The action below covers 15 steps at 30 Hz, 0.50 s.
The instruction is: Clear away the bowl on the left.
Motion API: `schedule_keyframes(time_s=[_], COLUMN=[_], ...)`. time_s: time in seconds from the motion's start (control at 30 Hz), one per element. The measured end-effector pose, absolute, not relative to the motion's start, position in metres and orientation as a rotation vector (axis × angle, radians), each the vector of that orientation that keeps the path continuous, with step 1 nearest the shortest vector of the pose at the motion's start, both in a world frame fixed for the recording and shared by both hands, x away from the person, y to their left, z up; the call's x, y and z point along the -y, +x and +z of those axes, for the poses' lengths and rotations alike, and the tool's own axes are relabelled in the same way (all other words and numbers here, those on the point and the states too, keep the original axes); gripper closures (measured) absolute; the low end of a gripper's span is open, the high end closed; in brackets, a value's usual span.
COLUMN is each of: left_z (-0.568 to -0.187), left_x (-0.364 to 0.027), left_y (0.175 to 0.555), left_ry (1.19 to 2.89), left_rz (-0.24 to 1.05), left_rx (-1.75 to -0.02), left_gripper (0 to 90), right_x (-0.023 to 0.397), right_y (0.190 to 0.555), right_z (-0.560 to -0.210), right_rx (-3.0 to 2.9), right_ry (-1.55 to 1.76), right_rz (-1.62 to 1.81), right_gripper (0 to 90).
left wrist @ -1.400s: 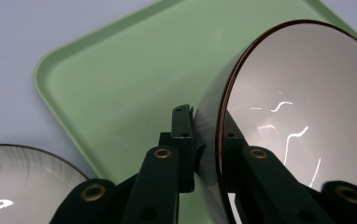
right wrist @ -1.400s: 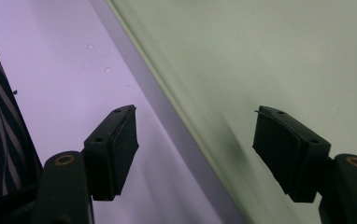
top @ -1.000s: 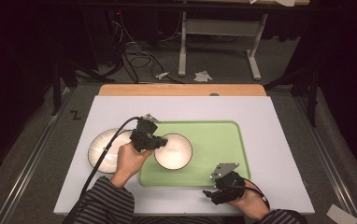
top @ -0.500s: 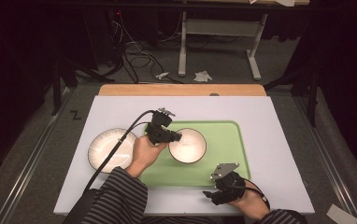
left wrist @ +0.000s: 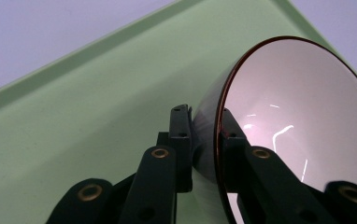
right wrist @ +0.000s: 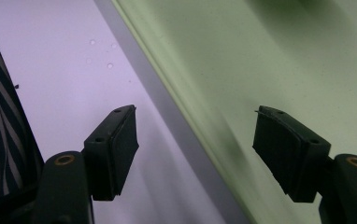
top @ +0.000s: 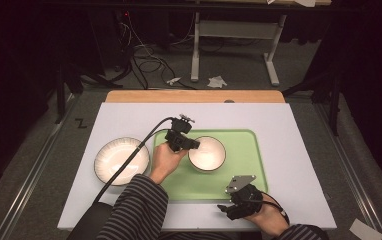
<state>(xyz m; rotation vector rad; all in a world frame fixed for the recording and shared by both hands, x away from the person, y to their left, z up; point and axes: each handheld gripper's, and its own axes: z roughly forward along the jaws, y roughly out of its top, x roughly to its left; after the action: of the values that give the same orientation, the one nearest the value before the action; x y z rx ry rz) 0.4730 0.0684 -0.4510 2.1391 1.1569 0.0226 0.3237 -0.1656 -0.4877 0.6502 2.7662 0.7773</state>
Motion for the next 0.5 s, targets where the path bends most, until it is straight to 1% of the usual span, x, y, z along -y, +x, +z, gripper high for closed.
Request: schedule_keyframes(time_s=[0.3,0.37,0.5], left_z=[-0.466,-0.468,-0.472], left_x=[-0.068,-0.066,-0.066], left_y=[0.483,0.482,0.484], left_ry=[2.143,2.149,2.161], left_rz=[0.014,0.056,0.063], left_rx=[-1.201,-1.206,-1.219], left_gripper=[80.1,81.0,82.1], right_x=[0.166,0.166,0.166], right_y=[0.324,0.324,0.324], right_z=[-0.487,-0.488,-0.488], right_rx=[-2.763,-2.761,-2.761], right_ry=[0.643,0.645,0.645], right_rz=[0.772,0.789,0.789], right_gripper=[32.1,32.1,32.1])
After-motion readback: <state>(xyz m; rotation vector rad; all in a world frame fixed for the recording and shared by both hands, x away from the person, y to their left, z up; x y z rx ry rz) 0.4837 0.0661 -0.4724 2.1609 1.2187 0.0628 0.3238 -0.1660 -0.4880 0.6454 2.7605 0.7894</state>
